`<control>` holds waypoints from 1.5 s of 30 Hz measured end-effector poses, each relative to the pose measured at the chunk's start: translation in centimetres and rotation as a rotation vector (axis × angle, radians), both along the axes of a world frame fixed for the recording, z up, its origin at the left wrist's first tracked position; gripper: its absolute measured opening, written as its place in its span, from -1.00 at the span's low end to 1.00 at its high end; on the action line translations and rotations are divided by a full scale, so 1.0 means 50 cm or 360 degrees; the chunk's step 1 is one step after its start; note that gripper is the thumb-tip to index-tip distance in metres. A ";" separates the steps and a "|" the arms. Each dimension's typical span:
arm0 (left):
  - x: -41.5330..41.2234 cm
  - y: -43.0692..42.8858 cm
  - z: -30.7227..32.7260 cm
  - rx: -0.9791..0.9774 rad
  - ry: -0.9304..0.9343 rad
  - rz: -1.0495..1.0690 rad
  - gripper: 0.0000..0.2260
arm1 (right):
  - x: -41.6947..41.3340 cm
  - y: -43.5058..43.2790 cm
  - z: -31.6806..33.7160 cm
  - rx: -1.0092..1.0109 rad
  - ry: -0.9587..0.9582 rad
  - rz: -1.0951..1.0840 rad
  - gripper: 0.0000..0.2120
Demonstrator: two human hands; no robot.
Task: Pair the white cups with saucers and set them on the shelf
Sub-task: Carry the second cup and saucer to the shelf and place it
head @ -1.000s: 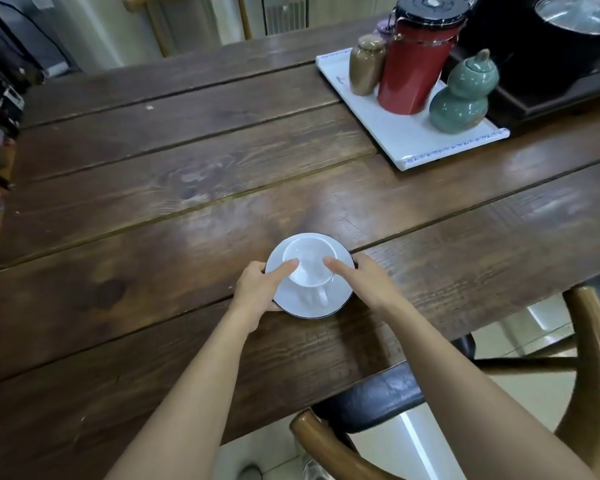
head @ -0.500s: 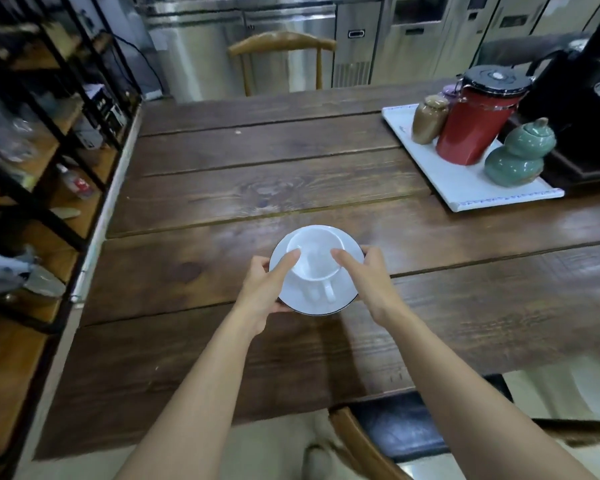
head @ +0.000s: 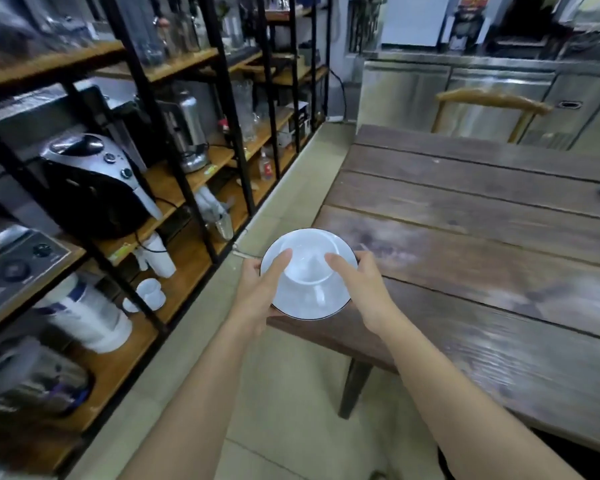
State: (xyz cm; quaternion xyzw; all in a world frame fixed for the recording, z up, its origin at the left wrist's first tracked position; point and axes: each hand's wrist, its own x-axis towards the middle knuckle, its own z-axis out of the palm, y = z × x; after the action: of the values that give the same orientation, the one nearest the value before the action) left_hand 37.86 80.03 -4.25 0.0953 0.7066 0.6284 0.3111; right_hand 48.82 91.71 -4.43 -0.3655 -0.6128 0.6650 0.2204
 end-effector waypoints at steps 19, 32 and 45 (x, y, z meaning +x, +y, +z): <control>-0.209 -0.861 0.063 0.0037 0.0112 0.1299 -0.57 | -0.462 -0.777 0.045 0.0190 0.0057 0.1213 -0.48; -0.433 -1.200 0.055 -0.0108 0.0026 0.1791 -0.50 | -0.785 -1.146 0.012 0.0296 -0.0095 0.1661 -0.42; -0.684 -1.431 0.114 -0.0228 0.0174 0.1953 -0.41 | -1.063 -1.370 0.100 0.0298 0.0033 0.1902 -0.38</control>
State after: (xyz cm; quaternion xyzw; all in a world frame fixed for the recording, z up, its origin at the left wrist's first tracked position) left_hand 3.69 8.47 1.45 -0.3174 0.6879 0.6380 -0.1379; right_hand -4.35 23.22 0.57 0.0694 -0.7659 0.6204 -0.1541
